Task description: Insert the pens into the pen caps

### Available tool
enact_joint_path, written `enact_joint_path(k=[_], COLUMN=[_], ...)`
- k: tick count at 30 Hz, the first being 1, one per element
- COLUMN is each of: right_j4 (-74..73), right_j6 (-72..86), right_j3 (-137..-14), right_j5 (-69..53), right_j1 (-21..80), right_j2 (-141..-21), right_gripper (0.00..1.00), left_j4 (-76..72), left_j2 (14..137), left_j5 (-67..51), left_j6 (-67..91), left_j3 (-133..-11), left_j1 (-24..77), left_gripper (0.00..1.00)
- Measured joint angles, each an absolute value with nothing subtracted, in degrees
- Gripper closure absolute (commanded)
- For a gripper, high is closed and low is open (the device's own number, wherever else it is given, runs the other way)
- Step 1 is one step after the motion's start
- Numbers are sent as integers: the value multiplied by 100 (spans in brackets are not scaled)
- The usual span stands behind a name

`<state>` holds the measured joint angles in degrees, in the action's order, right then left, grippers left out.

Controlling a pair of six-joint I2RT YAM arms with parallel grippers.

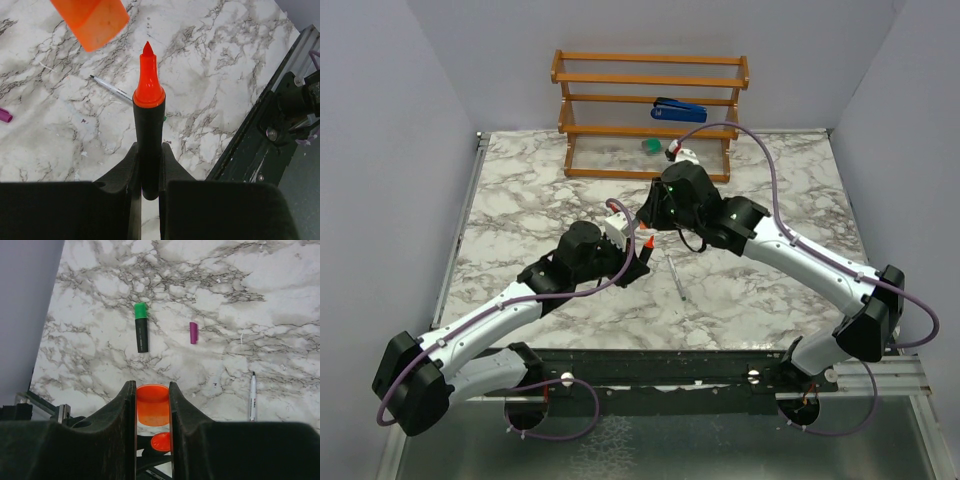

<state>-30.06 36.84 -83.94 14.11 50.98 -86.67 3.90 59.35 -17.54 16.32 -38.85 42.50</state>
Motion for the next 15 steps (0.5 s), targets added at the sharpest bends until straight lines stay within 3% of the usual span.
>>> enact_joint_path(k=[15], right_j4=[-3011], right_j6=[3795], right_j3=[-8125], right_j5=[1743], right_j1=[5319], right_j2=[-8580], right_gripper=[91], left_j4=[386], left_j2=[5828], left_j5=[-1728], left_j6=[1669], left_j3=[-3885], left_j1=[4250], left_gripper=[100])
